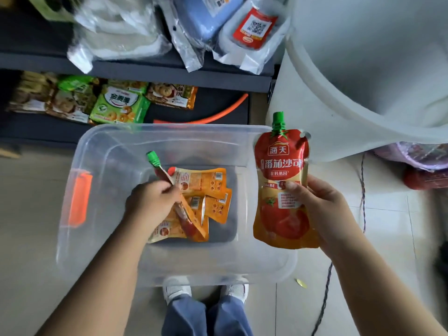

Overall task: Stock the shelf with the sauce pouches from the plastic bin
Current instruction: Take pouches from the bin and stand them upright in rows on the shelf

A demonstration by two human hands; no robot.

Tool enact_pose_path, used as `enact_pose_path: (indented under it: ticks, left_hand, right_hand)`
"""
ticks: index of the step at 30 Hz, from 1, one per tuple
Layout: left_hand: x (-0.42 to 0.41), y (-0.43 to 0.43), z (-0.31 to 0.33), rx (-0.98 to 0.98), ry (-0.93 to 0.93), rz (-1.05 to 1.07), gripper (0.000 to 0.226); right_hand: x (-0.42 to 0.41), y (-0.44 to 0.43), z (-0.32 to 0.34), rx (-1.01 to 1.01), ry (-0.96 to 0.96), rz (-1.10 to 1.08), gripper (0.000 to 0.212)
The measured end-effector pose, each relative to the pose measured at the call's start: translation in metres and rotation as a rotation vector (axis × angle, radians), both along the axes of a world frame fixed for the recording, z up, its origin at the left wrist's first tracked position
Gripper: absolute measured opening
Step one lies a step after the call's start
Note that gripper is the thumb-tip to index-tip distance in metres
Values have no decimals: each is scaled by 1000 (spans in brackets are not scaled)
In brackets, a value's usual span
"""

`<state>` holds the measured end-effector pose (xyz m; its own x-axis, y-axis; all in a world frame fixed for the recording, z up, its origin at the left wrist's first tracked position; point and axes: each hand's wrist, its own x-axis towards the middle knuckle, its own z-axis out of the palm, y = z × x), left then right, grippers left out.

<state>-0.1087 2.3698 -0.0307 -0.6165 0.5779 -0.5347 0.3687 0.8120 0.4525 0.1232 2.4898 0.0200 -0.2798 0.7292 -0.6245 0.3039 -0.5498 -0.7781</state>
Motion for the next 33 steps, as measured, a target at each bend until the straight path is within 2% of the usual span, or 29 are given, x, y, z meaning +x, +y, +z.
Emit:
enact_pose_path:
  ticks: [2, 4, 7, 9, 13, 16, 20, 24, 27, 33]
  left_hand:
    - [-2, -1, -31, 3, -227, 22, 25]
    - [-2, -4, -61, -48, -334, 23, 27]
    - [-7, -6, -87, 28, -143, 221, 36]
    - [-13, -8, -101, 26, -30, 351, 46]
    - [-10, -19, -135, -178, -263, 387, 74]
    - [-13, -19, -148, -208, -277, 414, 82]
    - [-8, -16, -138, -38, -457, 513, 44]
    - [5, -8, -101, 70, -551, 394, 35]
    - [2, 9, -44, 151, -614, 336, 37]
    - [-20, 34, 117, 443, -483, 248, 16]
  right_hand:
    - [-5, 1, -1, 11, -35, 24, 8]
    - [-8, 2, -6, 26, -45, 40, 8]
    - [-8, 5, -14, 19, -83, 62, 6]
    - [-7, 6, -21, -11, -69, 65, 13]
    - [-10, 10, -26, -75, 1, 107, 26]
    - [-17, 10, -27, -92, 64, 148, 27]
    - [-26, 13, -23, -95, 96, 183, 25]
    - [-30, 16, -9, -115, 136, 175, 30]
    - [-33, 21, 18, -107, 154, 181, 29]
    - [-48, 33, 122, -85, 253, 178, 32]
